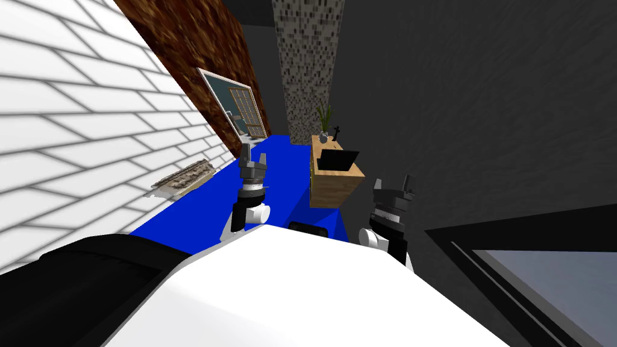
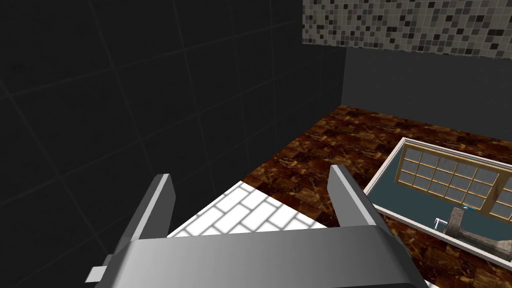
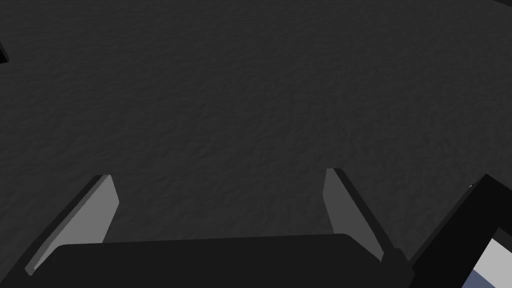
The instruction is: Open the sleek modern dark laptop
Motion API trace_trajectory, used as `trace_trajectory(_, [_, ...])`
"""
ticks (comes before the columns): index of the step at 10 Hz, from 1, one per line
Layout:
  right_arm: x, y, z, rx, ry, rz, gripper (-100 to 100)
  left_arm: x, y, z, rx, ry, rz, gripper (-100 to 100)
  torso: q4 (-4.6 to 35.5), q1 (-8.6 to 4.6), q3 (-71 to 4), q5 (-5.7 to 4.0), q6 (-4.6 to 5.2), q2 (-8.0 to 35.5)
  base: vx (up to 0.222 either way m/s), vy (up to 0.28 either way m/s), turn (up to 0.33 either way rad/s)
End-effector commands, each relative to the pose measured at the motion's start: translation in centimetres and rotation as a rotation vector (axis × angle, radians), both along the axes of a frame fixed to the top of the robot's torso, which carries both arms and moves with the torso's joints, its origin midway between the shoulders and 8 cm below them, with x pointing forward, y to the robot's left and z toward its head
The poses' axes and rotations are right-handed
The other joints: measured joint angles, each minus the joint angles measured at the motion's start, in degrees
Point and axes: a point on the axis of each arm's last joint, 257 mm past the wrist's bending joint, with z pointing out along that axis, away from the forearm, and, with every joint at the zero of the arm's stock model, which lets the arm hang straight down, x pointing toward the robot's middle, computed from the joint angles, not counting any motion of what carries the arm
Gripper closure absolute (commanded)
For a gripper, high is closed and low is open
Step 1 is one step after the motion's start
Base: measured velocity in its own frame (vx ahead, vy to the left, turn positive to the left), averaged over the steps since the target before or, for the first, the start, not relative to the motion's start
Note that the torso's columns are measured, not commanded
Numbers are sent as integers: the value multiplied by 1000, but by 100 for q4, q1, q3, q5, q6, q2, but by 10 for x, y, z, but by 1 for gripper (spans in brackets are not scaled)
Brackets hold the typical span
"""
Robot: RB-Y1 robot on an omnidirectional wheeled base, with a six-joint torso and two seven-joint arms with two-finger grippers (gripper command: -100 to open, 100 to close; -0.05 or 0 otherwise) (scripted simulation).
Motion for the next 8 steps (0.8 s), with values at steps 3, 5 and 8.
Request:
trace_trajectory(3, [0, 0, 0, 0, 0, 0, 0, 0, 0, 0, 0, 0, 0, 0, 1006, 0, -2014, 0, 0, 1003, 0, 0, 0])
trace_trajectory(5, [0, 0, 0, 0, 0, 0, 0, 0, 0, 0, 0, 0, 0, 0, 1846, 0, -3692, 0, 0, 1845, 0, 0, 0])
trace_trajectory(8, [0, 0, 0, 0, 0, 0, 0, 0, 0, 0, 0, 0, 0, 0, 3114, 0, -6227, 0, 0, 3116, 0, 0, 0])
